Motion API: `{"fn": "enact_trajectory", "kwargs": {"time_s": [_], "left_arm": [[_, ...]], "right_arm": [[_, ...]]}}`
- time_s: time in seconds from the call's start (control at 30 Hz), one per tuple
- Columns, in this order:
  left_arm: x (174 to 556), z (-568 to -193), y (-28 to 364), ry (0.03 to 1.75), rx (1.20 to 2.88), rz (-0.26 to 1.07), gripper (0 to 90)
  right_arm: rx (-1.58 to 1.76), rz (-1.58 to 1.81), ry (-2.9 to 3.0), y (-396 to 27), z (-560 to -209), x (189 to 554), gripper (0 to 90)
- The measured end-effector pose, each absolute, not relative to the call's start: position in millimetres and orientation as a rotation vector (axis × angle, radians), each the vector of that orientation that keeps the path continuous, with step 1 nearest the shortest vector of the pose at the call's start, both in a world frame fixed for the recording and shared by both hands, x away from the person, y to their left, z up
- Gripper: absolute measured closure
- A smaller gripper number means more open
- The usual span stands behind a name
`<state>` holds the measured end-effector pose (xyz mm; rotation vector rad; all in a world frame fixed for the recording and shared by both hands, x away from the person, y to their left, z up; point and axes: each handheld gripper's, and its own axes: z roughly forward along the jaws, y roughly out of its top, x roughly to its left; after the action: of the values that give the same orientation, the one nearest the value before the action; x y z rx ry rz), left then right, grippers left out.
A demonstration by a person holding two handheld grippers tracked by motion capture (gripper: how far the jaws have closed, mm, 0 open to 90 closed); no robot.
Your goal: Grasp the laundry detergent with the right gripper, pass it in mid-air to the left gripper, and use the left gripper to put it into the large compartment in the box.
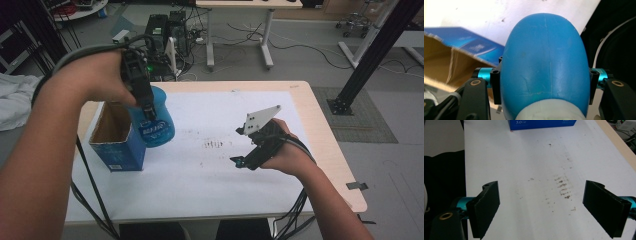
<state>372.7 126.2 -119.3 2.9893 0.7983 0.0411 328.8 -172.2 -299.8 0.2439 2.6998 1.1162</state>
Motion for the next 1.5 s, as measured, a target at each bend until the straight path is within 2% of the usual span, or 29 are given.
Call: {"fn": "enact_trajectory", "kwargs": {"time_s": [0.2,0.37,0.67,0.8,1.0,1.5], "left_arm": [[382,-107,150,0.9,2.926,0.026,38.5],[391,-101,183,1.052,2.874,0.059,38.5],[405,-107,220,1.243,2.827,0.109,38.5],[410,-112,227,1.278,2.815,0.107,38.5],[414,-127,232,1.282,2.815,0.105,38.5],[427,-201,246,1.395,2.77,0.048,38.5]], "right_arm": [[0.235,1.095,2.716,-169,-302,330,13.0],[0.239,1.072,2.737,-167,-307,334,13.0],[0.276,1.036,2.746,-167,-310,339,12.7],[0.28,1.018,2.75,-168,-309,340,12.7],[0.29,0.998,2.752,-168,-307,338,12.7],[0.266,0.968,2.756,-162,-307,333,12.7]]}}
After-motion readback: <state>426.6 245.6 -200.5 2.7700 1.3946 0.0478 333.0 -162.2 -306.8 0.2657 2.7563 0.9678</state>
